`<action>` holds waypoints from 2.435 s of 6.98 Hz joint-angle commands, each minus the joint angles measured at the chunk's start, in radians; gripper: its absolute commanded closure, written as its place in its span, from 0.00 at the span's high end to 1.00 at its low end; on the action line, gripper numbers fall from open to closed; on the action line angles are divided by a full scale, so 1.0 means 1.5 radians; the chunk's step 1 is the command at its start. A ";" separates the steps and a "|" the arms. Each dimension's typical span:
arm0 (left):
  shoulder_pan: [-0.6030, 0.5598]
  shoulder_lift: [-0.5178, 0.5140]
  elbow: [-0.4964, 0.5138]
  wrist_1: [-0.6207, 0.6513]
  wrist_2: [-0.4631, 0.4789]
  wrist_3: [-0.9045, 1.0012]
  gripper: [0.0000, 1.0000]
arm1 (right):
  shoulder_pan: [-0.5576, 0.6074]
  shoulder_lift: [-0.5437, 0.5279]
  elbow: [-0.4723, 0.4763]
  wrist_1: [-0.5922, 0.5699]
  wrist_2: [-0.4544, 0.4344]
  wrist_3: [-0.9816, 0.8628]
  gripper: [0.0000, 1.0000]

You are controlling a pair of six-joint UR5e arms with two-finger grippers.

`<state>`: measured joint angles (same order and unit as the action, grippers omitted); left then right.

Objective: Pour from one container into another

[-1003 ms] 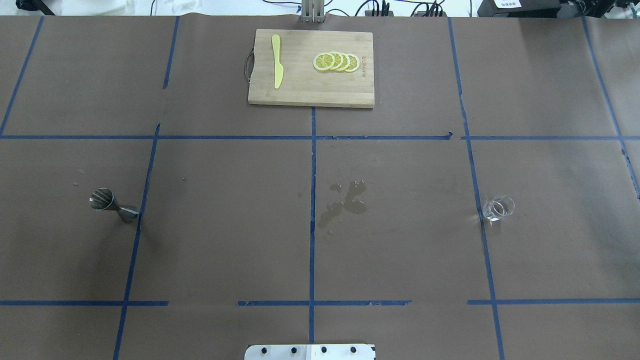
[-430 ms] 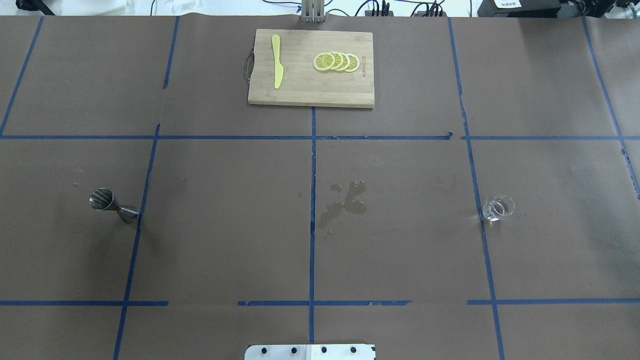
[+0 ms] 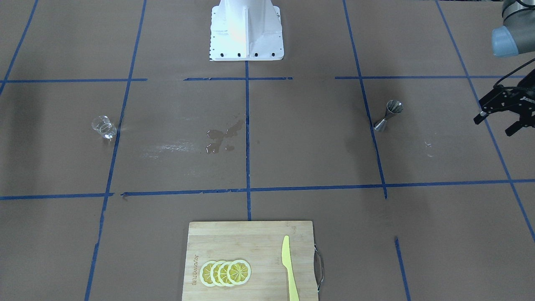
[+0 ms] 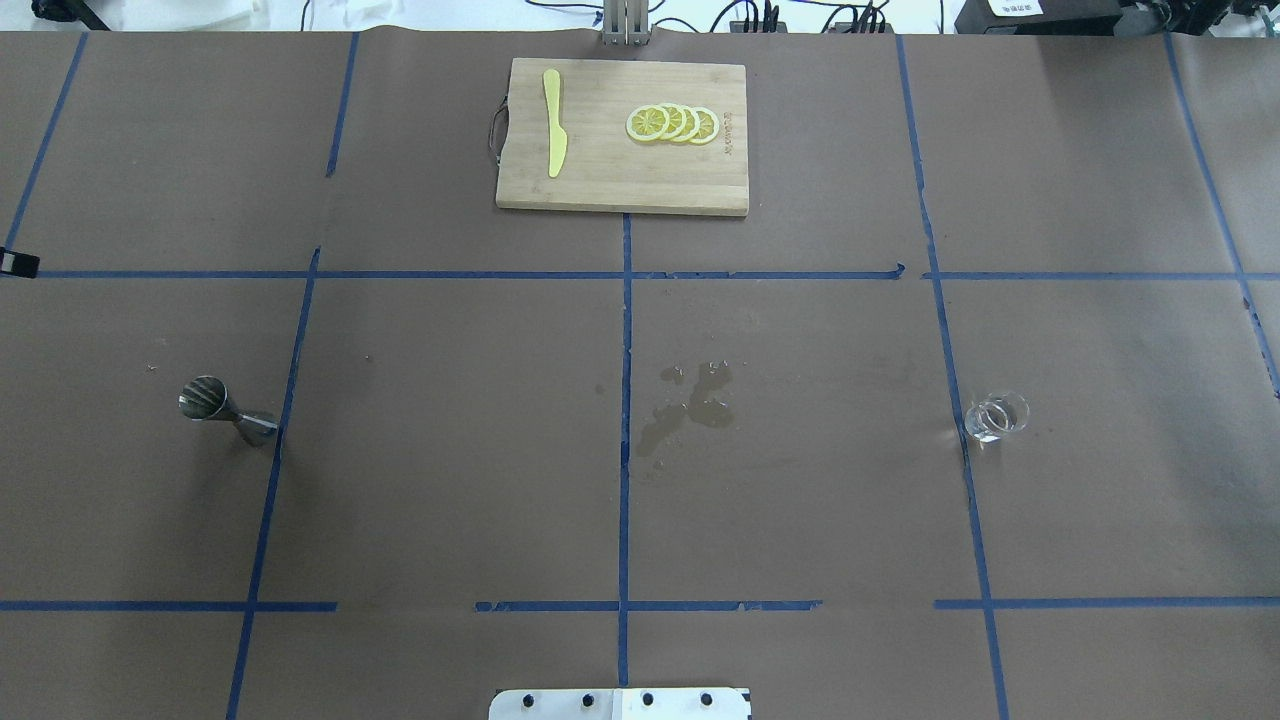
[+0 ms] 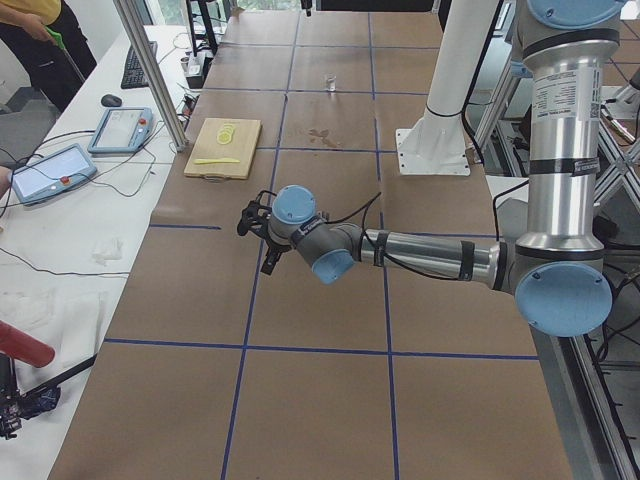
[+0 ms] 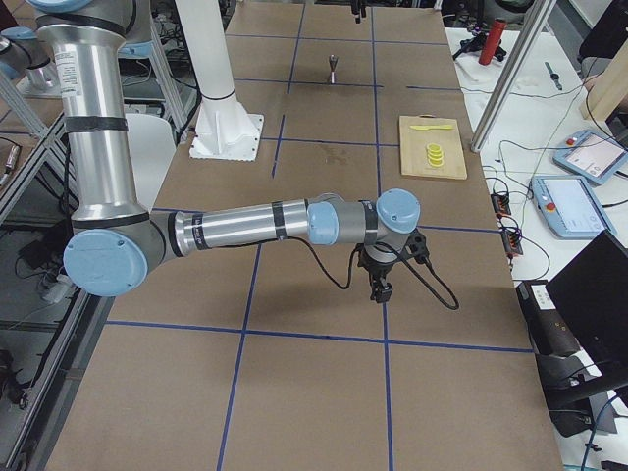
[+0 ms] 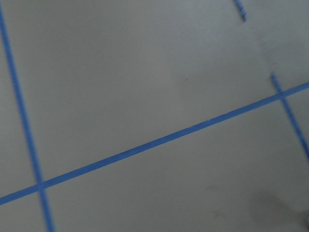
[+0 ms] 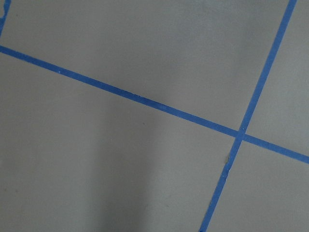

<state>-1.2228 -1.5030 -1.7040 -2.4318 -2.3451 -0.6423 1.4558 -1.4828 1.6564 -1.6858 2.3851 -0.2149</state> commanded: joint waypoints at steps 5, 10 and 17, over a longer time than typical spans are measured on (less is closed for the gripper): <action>0.374 0.189 -0.237 -0.116 0.492 -0.282 1.00 | 0.000 0.002 0.001 0.000 0.000 0.000 1.00; 0.634 0.218 -0.237 -0.108 0.801 -0.412 0.99 | 0.000 0.004 0.003 0.000 0.000 0.001 1.00; 0.745 0.155 -0.133 -0.020 1.051 -0.538 0.99 | 0.000 0.006 0.004 0.000 -0.001 0.001 1.00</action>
<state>-0.1134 -1.2380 -1.9436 -2.4636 -0.8139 -1.4454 1.4558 -1.4745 1.6636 -1.6859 2.3844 -0.2131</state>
